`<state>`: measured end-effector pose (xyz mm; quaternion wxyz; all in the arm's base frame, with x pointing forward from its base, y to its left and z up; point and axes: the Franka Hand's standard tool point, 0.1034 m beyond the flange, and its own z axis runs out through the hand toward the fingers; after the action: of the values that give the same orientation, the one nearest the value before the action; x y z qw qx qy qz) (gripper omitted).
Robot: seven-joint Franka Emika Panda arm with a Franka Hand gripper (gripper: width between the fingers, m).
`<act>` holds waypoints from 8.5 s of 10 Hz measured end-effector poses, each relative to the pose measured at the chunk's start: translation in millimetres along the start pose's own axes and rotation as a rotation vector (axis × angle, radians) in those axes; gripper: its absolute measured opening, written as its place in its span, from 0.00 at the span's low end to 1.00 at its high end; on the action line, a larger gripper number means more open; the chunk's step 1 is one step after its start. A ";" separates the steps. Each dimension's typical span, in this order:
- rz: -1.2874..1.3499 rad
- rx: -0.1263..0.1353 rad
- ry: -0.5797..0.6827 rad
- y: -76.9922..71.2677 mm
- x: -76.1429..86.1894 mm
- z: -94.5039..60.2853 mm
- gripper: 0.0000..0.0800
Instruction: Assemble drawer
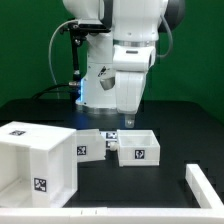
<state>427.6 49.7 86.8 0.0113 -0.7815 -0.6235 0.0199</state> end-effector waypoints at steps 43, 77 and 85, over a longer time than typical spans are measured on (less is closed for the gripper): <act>-0.002 -0.009 -0.578 186.9 -30.8 23.5 0.81; 0.035 0.008 -0.826 160.4 -87.5 49.1 0.81; 0.035 0.007 -0.826 160.8 -87.3 48.9 0.04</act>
Offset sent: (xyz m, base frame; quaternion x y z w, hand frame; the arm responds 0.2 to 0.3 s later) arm 0.0000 0.0000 0.0000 0.0000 0.0000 0.0000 1.0000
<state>562.7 -71.5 32.6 -0.2376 -0.7182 -0.5622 0.3341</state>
